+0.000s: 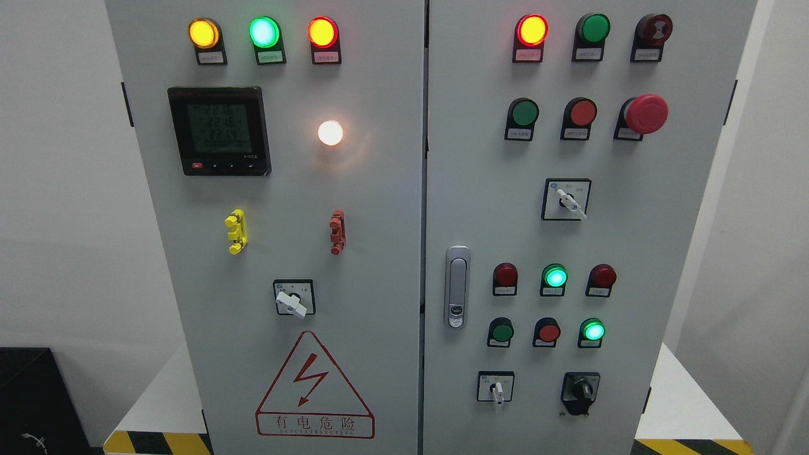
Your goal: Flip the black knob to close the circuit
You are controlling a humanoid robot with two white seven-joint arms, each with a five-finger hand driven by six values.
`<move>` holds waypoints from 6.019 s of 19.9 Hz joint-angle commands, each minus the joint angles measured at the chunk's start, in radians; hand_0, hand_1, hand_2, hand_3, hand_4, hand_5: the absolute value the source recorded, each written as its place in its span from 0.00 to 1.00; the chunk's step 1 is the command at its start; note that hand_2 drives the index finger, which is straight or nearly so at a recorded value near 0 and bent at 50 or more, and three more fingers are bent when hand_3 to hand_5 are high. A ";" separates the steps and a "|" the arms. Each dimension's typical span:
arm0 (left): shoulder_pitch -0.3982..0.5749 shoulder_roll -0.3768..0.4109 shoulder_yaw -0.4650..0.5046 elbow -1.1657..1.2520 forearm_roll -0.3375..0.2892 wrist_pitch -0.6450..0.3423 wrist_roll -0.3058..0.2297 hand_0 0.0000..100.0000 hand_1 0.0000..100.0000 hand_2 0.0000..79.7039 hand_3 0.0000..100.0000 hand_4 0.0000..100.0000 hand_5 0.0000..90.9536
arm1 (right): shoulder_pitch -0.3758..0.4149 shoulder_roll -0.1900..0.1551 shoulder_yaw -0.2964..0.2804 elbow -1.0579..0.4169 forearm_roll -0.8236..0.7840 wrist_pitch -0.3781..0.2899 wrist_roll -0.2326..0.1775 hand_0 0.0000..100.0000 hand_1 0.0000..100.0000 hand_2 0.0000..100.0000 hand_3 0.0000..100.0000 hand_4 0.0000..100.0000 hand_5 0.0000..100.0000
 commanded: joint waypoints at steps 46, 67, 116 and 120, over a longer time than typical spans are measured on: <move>0.000 0.000 -0.020 0.022 -0.021 -0.004 0.001 0.00 0.00 0.00 0.00 0.00 0.00 | 0.065 -0.053 -0.041 -0.814 0.330 -0.177 -0.138 0.00 0.10 0.46 0.66 0.51 0.35; 0.000 0.000 -0.021 0.022 -0.021 -0.002 0.001 0.00 0.00 0.00 0.00 0.00 0.00 | 0.040 -0.036 -0.098 -1.207 0.633 -0.035 -0.284 0.00 0.13 0.75 0.90 0.72 0.71; 0.000 0.000 -0.020 0.022 -0.021 -0.004 0.001 0.00 0.00 0.00 0.00 0.00 0.00 | -0.268 -0.044 -0.183 -1.564 1.296 0.291 -0.206 0.00 0.07 0.79 0.96 0.78 0.78; 0.000 0.000 -0.021 0.022 -0.021 -0.004 0.001 0.00 0.00 0.00 0.00 0.00 0.00 | -0.283 -0.045 -0.184 -1.564 1.302 0.316 -0.192 0.00 0.08 0.79 0.96 0.78 0.78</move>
